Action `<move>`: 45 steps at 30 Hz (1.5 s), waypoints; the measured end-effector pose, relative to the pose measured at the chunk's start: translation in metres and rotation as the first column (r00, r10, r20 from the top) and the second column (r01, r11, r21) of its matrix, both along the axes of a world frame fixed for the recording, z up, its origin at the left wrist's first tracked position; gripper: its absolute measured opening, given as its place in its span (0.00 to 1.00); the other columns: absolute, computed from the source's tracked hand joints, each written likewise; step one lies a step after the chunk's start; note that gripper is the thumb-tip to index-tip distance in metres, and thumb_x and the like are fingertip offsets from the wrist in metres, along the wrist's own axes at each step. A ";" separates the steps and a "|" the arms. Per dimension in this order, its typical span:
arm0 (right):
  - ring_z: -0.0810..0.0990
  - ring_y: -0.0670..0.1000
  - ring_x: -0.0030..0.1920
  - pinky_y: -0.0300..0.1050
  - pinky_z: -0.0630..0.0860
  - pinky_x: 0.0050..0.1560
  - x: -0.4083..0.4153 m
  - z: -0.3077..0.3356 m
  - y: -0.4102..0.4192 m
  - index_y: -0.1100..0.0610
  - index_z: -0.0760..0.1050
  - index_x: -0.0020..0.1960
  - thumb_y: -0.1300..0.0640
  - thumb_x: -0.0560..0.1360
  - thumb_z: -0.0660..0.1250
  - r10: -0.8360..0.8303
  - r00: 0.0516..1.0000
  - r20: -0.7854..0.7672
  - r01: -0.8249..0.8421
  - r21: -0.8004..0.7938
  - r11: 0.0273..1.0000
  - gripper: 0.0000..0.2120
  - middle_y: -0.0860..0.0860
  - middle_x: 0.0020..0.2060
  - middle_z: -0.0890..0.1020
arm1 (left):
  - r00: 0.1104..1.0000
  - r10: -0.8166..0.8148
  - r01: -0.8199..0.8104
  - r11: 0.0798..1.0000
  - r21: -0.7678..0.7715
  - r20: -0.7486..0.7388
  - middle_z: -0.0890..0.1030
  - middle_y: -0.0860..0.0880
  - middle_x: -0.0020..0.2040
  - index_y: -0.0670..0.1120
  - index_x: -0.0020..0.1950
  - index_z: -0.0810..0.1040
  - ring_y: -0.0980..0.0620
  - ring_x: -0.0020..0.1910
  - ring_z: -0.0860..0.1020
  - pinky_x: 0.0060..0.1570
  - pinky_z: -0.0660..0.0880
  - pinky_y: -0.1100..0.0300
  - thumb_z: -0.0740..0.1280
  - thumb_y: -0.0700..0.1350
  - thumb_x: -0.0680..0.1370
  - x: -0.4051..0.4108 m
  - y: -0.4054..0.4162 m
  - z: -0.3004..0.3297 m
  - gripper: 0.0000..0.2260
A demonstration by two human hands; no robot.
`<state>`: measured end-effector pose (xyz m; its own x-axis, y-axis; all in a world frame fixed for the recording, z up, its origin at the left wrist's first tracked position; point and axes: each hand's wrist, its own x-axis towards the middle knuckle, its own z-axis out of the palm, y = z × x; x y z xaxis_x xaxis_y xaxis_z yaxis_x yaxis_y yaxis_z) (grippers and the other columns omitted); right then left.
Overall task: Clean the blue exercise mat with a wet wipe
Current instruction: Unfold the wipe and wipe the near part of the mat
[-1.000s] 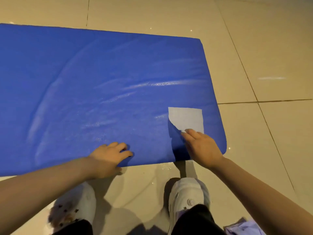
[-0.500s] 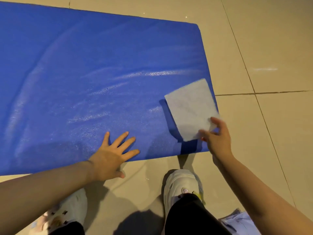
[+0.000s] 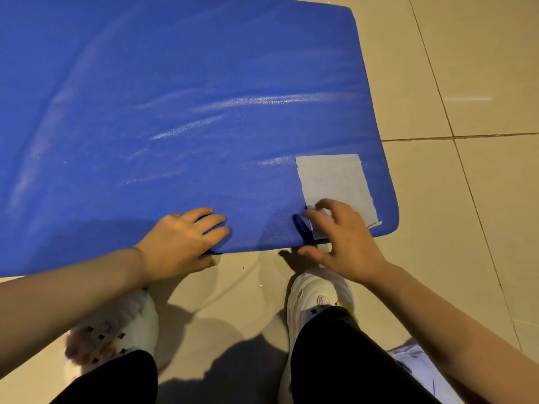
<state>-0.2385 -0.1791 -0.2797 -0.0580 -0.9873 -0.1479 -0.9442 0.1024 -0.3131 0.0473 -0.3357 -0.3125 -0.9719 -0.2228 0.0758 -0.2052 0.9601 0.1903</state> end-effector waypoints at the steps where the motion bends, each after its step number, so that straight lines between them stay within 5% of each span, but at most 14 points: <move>1: 0.73 0.60 0.61 0.58 0.74 0.57 0.006 -0.004 -0.004 0.54 0.73 0.67 0.39 0.67 0.73 0.125 0.990 -0.058 -0.124 0.023 0.992 0.34 0.58 0.63 0.75 | 1.000 -0.024 0.024 1.000 -0.006 -0.015 0.85 0.45 0.52 0.46 0.54 0.79 0.42 0.48 0.85 0.27 0.78 0.56 0.62 0.54 0.71 0.001 -0.002 0.006 0.18; 4: 0.77 0.63 0.59 0.61 0.77 0.52 0.023 -0.006 -0.018 0.56 0.73 0.66 0.51 0.59 0.83 0.309 0.926 -0.217 -0.299 0.079 0.951 0.39 0.59 0.62 0.77 | 0.996 -0.077 0.076 0.996 -0.041 -0.039 0.86 0.44 0.50 0.43 0.48 0.86 0.43 0.45 0.85 0.21 0.74 0.61 0.60 0.51 0.72 0.000 -0.006 0.020 0.18; 10: 0.82 0.64 0.50 0.56 0.82 0.45 0.029 0.009 -0.013 0.61 0.79 0.60 0.65 0.58 0.81 0.275 0.904 -0.328 -0.324 -0.106 0.940 0.31 0.61 0.54 0.82 | 0.995 -0.098 0.098 0.995 0.009 -0.030 0.85 0.43 0.50 0.43 0.50 0.84 0.43 0.44 0.86 0.24 0.78 0.58 0.62 0.46 0.72 0.006 -0.004 0.035 0.14; 13: 0.83 0.62 0.49 0.54 0.82 0.43 0.036 0.002 0.002 0.60 0.80 0.60 0.65 0.60 0.80 0.282 0.916 -0.284 -0.320 -0.095 0.943 0.28 0.60 0.53 0.83 | 0.994 -0.104 0.102 0.993 0.056 0.027 0.86 0.45 0.51 0.46 0.52 0.84 0.44 0.45 0.86 0.23 0.77 0.60 0.81 0.47 0.63 0.014 0.009 0.032 0.19; 17: 0.83 0.62 0.49 0.52 0.81 0.43 0.028 -0.015 0.009 0.60 0.78 0.61 0.62 0.64 0.78 0.233 0.971 -0.047 -0.234 -0.006 0.972 0.26 0.58 0.55 0.81 | 0.978 -0.128 0.112 0.989 0.102 0.167 0.85 0.53 0.45 0.49 0.51 0.86 0.48 0.44 0.85 0.25 0.76 0.66 0.85 0.44 0.51 0.003 0.015 0.012 0.29; 20: 0.80 0.58 0.54 0.49 0.79 0.52 0.006 -0.012 0.020 0.59 0.77 0.62 0.55 0.69 0.78 0.107 0.994 0.012 -0.108 0.039 0.993 0.24 0.56 0.59 0.80 | 0.981 -0.159 0.145 0.982 0.123 0.109 0.84 0.50 0.50 0.46 0.56 0.83 0.43 0.54 0.81 0.34 0.82 0.56 0.83 0.46 0.59 -0.008 0.003 0.000 0.26; 22: 0.80 0.57 0.50 0.48 0.78 0.47 -0.016 -0.010 0.036 0.59 0.76 0.60 0.54 0.70 0.78 -0.008 1.000 0.016 0.007 0.047 0.999 0.22 0.55 0.56 0.80 | 0.985 -0.159 0.148 0.977 0.154 0.062 0.83 0.48 0.52 0.46 0.60 0.78 0.47 0.57 0.74 0.36 0.82 0.53 0.69 0.48 0.70 -0.010 -0.005 -0.004 0.19; 25: 0.80 0.61 0.46 0.51 0.77 0.40 -0.047 -0.019 0.060 0.59 0.75 0.55 0.59 0.59 0.83 0.061 0.988 -0.141 -0.050 0.078 0.996 0.28 0.57 0.52 0.79 | 0.987 -0.129 0.113 0.981 0.158 0.098 0.82 0.49 0.52 0.48 0.61 0.73 0.50 0.55 0.72 0.35 0.81 0.55 0.57 0.51 0.72 -0.008 -0.011 -0.005 0.19; 30: 0.80 0.60 0.40 0.51 0.78 0.36 -0.054 -0.033 0.045 0.61 0.80 0.48 0.66 0.57 0.82 0.168 0.938 -0.304 -0.157 0.063 0.986 0.21 0.57 0.47 0.81 | 0.976 -0.053 0.001 0.970 0.242 0.209 0.81 0.51 0.55 0.50 0.61 0.81 0.49 0.52 0.81 0.39 0.79 0.58 0.59 0.53 0.74 -0.017 -0.004 0.010 0.20; 33: 0.80 0.60 0.40 0.52 0.79 0.37 -0.056 -0.033 0.037 0.61 0.81 0.49 0.65 0.59 0.82 0.192 0.938 -0.289 -0.191 0.032 0.981 0.20 0.57 0.46 0.81 | 0.931 -0.003 -0.126 0.936 0.329 0.366 0.69 0.58 0.71 0.55 0.74 0.68 0.54 0.69 0.68 0.62 0.67 0.62 0.60 0.53 0.82 -0.030 0.000 0.022 0.20; 38: 0.79 0.59 0.39 0.52 0.78 0.33 -0.057 -0.034 0.032 0.58 0.80 0.51 0.62 0.59 0.82 0.195 0.946 -0.260 -0.186 0.058 0.981 0.23 0.57 0.45 0.81 | 0.904 -0.021 -0.145 0.925 0.352 0.427 0.65 0.59 0.72 0.57 0.76 0.63 0.56 0.70 0.65 0.61 0.64 0.65 0.59 0.53 0.83 -0.048 -0.004 0.037 0.21; 41: 0.78 0.59 0.38 0.49 0.73 0.33 -0.051 -0.021 0.019 0.59 0.80 0.46 0.63 0.67 0.78 0.157 0.977 -0.145 -0.140 0.120 0.983 0.10 0.56 0.41 0.79 | 0.881 -0.043 -0.121 0.943 0.311 0.472 0.66 0.57 0.72 0.57 0.76 0.63 0.55 0.68 0.67 0.62 0.68 0.61 0.59 0.52 0.83 -0.061 -0.006 0.054 0.20; 43: 0.78 0.60 0.42 0.52 0.74 0.40 -0.044 -0.001 0.011 0.59 0.76 0.45 0.60 0.77 0.69 -0.064 0.996 0.063 0.050 0.196 0.979 0.04 0.57 0.43 0.79 | 0.892 -0.047 -0.127 0.929 0.347 0.450 0.67 0.57 0.72 0.57 0.76 0.62 0.54 0.68 0.68 0.61 0.69 0.59 0.60 0.52 0.83 -0.070 -0.007 0.064 0.22; 45: 0.77 0.56 0.45 0.50 0.75 0.45 -0.036 0.021 0.002 0.54 0.71 0.45 0.58 0.80 0.65 -0.291 0.910 0.294 0.207 0.285 0.936 0.06 0.53 0.44 0.79 | 0.927 -0.010 -0.168 0.881 0.442 0.374 0.66 0.57 0.72 0.58 0.78 0.60 0.55 0.67 0.69 0.57 0.68 0.62 0.65 0.53 0.81 -0.080 -0.006 0.075 0.27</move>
<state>-0.2743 -0.1771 -0.2583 -0.2045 -0.8776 -0.4337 -0.7259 0.4332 -0.5343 -0.0330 -0.3417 -0.2380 -0.8892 -0.2221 -0.4001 -0.4156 0.7579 0.5029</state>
